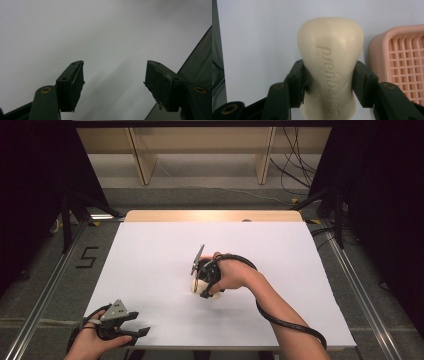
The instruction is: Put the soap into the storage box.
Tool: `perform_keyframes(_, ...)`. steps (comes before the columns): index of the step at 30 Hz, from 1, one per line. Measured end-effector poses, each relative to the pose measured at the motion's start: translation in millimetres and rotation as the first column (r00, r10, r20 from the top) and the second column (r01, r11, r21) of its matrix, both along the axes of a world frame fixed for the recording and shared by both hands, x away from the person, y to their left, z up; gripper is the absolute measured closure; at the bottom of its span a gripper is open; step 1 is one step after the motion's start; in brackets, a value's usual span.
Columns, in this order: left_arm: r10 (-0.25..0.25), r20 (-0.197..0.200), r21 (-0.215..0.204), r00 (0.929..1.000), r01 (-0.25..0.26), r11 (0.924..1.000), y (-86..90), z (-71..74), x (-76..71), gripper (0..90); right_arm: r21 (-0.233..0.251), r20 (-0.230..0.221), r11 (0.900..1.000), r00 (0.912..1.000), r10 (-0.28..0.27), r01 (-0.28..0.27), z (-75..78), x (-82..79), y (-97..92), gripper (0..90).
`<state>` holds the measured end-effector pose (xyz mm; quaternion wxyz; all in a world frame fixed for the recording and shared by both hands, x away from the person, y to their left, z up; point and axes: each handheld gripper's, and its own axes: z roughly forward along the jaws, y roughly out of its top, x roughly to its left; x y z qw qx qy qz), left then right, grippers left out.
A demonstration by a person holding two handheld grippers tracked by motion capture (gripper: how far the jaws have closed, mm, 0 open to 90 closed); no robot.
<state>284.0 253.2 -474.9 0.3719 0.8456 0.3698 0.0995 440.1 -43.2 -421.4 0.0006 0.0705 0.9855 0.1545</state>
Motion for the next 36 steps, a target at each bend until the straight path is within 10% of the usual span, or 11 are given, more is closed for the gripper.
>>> perform_keyframes(9,-0.012,0.014,0.027,0.9998,0.011,0.9996,1.8,0.8,1.2,30.9,-0.028,-0.029,0.9973,0.9972,-0.069,0.068,4.5,-2.7,-1.9,50.7)
perform_keyframes(13,-0.012,0.014,0.027,0.9998,0.012,0.9996,1.8,0.7,1.3,30.9,0.009,0.010,0.9998,0.9998,0.014,-0.015,4.4,3.6,-3.1,50.7)
perform_keyframes(36,0.011,0.005,0.018,0.9999,-0.011,0.9998,0.8,-1.3,1.4,30.8,0.015,0.022,0.9999,0.9998,0.002,-0.002,11.0,8.6,-11.6,50.7)
